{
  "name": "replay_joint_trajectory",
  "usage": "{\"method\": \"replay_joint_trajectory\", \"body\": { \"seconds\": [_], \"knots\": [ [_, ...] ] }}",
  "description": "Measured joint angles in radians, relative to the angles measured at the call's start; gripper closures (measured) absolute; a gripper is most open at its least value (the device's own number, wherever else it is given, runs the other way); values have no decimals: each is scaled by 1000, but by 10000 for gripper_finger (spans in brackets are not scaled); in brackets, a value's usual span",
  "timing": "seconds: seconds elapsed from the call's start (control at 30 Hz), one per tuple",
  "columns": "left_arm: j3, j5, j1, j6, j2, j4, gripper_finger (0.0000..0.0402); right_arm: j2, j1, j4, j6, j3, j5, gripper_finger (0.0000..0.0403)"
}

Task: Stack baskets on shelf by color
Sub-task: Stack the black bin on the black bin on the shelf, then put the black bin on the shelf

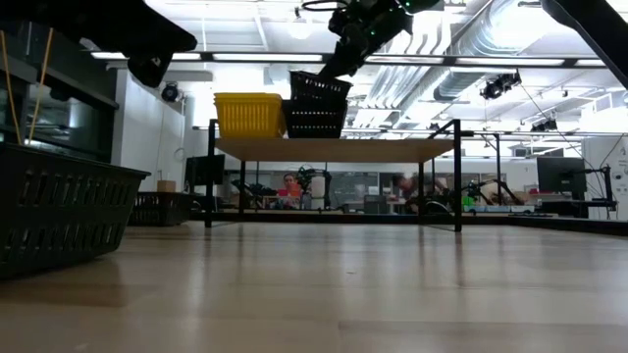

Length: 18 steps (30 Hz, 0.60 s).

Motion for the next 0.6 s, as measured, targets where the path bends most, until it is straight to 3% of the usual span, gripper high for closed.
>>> {"method": "replay_joint_trajectory", "body": {
  "seconds": [0.13, 0.43, 0.6],
  "knots": [
    [0, 0, 0, 0, 0, 0, 402, 0, 1, 0, 5, 0, 0, 359],
    [0, 0, 0, 0, 0, 0, 401, -1, 5, 15, 8, 0, 3, 229],
    [0, 0, 0, 0, 0, -1, 401, -11, 5, -21, 2, 27, 11, 193]
  ]
}}
